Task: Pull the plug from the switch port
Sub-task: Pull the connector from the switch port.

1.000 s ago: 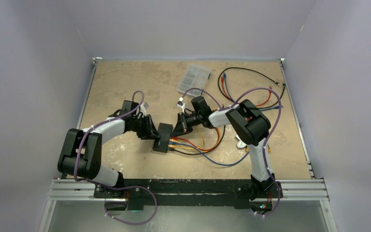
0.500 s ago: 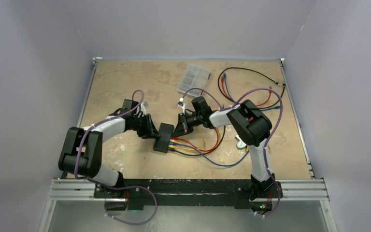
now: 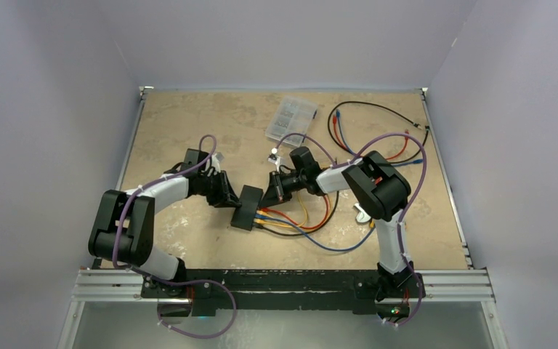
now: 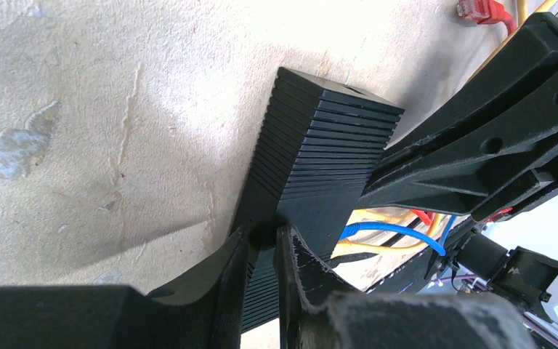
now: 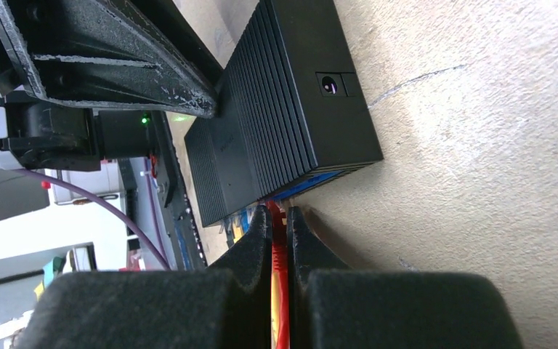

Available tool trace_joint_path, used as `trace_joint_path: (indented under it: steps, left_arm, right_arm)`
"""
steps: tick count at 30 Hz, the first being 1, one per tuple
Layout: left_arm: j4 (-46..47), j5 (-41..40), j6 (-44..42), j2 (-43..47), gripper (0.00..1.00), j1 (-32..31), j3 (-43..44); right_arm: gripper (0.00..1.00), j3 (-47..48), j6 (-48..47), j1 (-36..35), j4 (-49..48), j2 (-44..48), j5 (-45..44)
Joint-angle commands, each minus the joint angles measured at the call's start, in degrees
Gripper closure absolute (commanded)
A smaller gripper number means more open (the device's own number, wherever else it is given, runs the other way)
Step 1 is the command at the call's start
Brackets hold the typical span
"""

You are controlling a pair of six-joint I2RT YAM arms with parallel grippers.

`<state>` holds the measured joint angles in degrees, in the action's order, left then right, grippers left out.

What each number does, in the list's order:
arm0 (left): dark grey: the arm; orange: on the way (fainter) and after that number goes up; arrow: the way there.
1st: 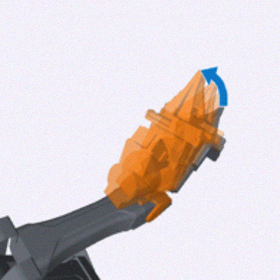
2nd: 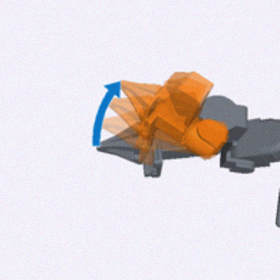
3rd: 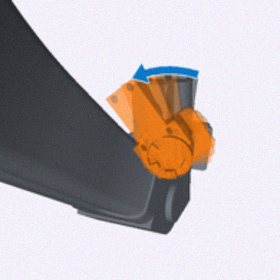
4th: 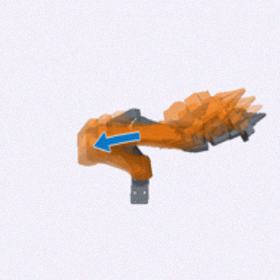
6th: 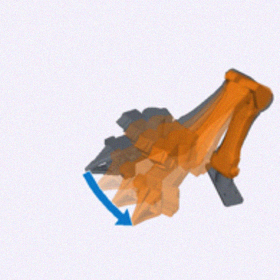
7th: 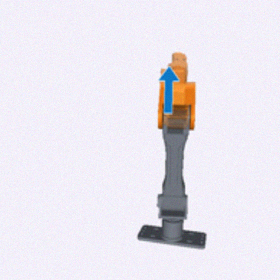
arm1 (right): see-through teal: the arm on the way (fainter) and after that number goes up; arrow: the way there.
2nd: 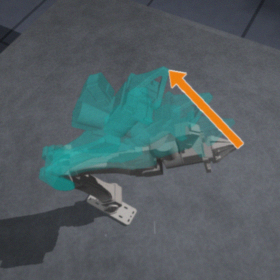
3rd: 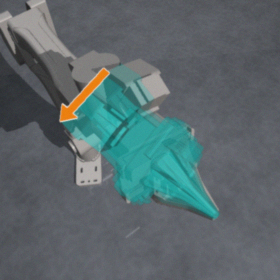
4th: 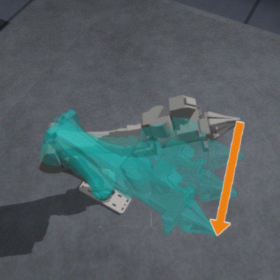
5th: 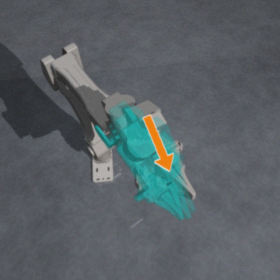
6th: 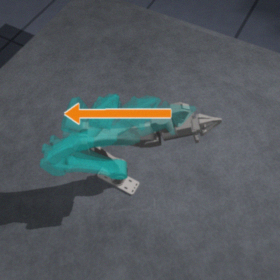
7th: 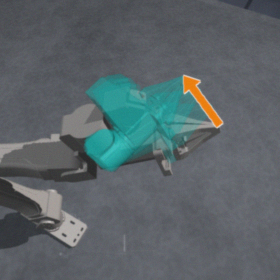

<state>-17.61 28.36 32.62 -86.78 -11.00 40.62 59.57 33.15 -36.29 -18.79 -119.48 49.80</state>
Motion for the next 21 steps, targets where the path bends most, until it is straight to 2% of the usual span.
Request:
trace_joint_path:
  steps: [1, 13, 21]
  left_arm:
    - [-1.55, -10.41, -1.00, -2.87, 0.84, 0.28, -1.25]
    - [-1.47, -10.78, -1.00, -3.10, 0.84, 0.28, -1.33]
    - [-1.47, -10.74, -1.08, -3.16, 0.85, 0.28, -1.24]
  right_arm:
    - [1.00, -3.17, -3.73, 0.59, 5.36, 0.48, -3.95]
    - [1.00, -5.34, -6.63, 0.91, 7.77, 0.94, -7.52]
    - [1.00, -4.14, -9.69, 1.35, 12.88, 2.88, -11.66]
